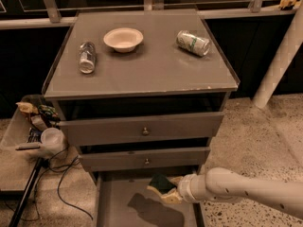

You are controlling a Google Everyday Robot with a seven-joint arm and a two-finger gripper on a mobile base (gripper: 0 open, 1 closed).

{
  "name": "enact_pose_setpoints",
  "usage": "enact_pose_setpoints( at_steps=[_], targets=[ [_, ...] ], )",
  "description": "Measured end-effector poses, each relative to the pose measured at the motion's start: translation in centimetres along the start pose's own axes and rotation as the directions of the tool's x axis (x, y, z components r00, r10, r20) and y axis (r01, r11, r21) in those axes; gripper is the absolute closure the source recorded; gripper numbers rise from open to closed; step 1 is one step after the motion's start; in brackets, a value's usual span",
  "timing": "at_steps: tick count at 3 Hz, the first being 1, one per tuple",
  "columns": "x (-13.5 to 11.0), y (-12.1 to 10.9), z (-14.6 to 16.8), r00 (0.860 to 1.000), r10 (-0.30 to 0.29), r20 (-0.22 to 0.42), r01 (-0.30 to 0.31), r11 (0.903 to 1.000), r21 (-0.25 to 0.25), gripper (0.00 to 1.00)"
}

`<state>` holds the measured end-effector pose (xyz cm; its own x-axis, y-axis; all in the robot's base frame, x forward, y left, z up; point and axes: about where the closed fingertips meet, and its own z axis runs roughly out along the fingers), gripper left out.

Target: Place sponge into bottom drawer

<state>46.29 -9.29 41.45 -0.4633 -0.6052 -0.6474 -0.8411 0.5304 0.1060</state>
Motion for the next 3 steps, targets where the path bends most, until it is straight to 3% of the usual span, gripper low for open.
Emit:
enact_pose_setpoints(
  at_steps=[1, 3],
  targets=[
    [1.7, -0.3, 3.3, 0.999, 0.04, -0.003, -0.041, 0.9973, -0.061, 1.0],
    [4.8, -1.1, 7.4, 0.996, 0.083, 0.031, -0.079, 0.9903, -0.114, 1.0]
  ],
)
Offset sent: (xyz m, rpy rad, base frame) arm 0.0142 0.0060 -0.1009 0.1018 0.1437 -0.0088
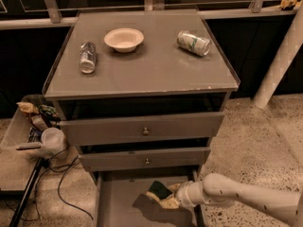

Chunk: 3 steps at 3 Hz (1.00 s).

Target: Place sponge into bottom drawer

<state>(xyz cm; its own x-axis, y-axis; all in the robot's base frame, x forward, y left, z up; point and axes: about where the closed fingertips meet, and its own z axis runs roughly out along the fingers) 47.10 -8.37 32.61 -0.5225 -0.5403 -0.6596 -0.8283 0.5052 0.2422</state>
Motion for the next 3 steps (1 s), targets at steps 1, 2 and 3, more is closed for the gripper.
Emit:
enact_pose_setpoints(
  at_steps=[1, 2, 3],
  targets=[
    [1.4, -0.1, 1.6, 0.998, -0.005, 0.059, 0.006, 0.9999, -0.012, 1.0],
    [2.9, 0.0, 3.0, 0.997, 0.0, 0.073, -0.002, 0.9998, 0.018, 1.0],
    [4.0, -0.8, 4.2, 0.999, -0.015, 0.049, 0.01, 0.9951, 0.098, 1.0]
  ],
)
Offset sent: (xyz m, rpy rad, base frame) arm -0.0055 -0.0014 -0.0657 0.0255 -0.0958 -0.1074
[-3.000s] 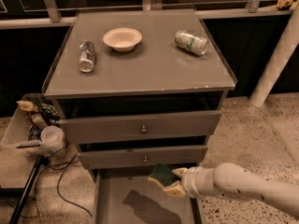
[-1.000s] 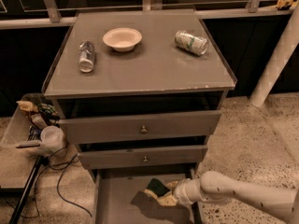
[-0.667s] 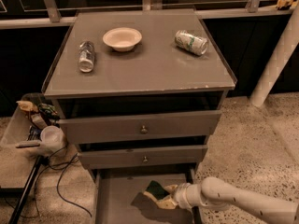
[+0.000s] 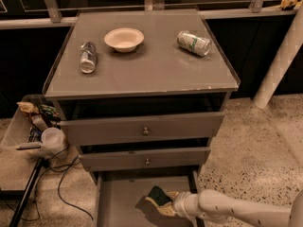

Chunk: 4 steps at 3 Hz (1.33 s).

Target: Place sponge into bottom drawer

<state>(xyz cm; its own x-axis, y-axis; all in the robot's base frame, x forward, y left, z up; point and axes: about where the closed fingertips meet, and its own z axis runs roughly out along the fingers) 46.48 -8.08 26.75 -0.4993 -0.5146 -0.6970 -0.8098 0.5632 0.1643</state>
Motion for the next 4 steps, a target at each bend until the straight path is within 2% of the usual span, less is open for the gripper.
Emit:
enact_pose_setpoints(
  at_steps=[1, 2, 4],
  targets=[
    [1.3, -1.1, 1.3, 0.999, -0.018, -0.039, 0.021, 0.9953, 0.095, 1.0],
    [2.3, -3.2, 1.9, 0.999, -0.011, -0.045, 0.019, 0.9847, 0.173, 1.0],
    [2.2, -2.7, 2.6, 0.999, -0.018, -0.047, 0.025, 0.989, 0.146, 1.0]
  ],
)
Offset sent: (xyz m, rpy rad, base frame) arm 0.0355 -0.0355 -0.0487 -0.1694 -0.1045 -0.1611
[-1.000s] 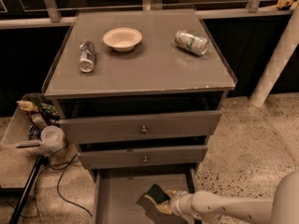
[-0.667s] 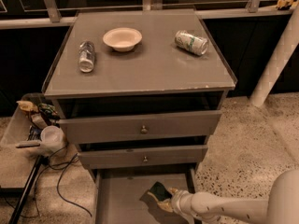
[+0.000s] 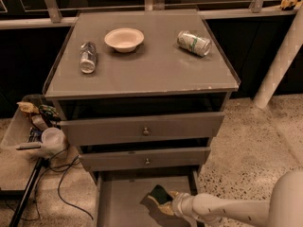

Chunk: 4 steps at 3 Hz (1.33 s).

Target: Place sponge into bottom drawer

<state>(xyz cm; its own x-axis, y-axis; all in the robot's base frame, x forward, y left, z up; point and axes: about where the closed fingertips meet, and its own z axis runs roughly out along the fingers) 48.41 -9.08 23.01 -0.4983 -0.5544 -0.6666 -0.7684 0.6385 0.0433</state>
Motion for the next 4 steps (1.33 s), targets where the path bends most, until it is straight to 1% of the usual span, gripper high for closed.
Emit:
enact_pose_setpoints(
  at_steps=[1, 2, 4],
  targets=[
    [0.7, -0.1, 0.8, 1.0, 0.016, -0.008, -0.017, 0.9997, -0.018, 1.0],
    [2.1, -0.2, 1.8, 0.999, 0.036, -0.024, -0.037, 0.9987, -0.034, 1.0],
    [6.1, 0.6, 5.1, 0.993, 0.059, -0.101, -0.067, 0.9947, -0.078, 1.0]
  ],
)
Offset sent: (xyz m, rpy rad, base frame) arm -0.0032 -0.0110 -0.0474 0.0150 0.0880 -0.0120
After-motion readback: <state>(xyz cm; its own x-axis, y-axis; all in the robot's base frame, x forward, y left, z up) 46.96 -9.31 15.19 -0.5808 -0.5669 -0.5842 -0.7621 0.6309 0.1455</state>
